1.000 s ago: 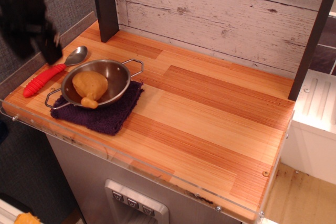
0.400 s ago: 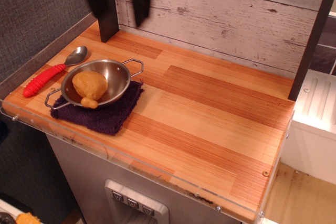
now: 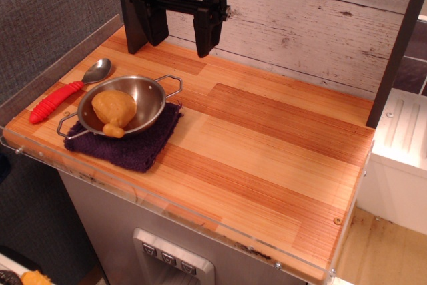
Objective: Move the red spoon to the other side of the silver pot.
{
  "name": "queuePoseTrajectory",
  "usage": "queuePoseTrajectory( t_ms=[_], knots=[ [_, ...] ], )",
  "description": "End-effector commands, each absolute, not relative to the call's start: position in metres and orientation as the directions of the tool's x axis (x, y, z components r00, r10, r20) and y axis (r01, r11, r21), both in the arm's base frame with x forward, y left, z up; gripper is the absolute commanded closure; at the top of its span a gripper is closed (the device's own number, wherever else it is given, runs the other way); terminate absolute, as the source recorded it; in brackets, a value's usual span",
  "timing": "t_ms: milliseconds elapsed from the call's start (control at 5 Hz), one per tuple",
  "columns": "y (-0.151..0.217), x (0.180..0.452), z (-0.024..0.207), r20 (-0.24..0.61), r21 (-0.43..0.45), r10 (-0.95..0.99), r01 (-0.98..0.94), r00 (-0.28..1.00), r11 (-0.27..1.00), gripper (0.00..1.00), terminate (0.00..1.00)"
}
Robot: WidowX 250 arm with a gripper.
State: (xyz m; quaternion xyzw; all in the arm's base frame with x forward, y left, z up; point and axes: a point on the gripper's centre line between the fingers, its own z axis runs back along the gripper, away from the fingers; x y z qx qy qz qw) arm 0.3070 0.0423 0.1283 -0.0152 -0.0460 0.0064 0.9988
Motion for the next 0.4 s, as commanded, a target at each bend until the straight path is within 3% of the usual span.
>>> queuePoseTrajectory(
  t_ms=[0, 200],
  knots=[
    [0.0463, 0.3004, 0.1445, 0.167, -0.042, -0.005, 0.012, 0.986, 0.999, 0.00, 0.00],
    [0.0463, 0.3004, 0.1445, 0.167, -0.042, -0.005, 0.012, 0.986, 0.999, 0.00, 1.00]
  ],
)
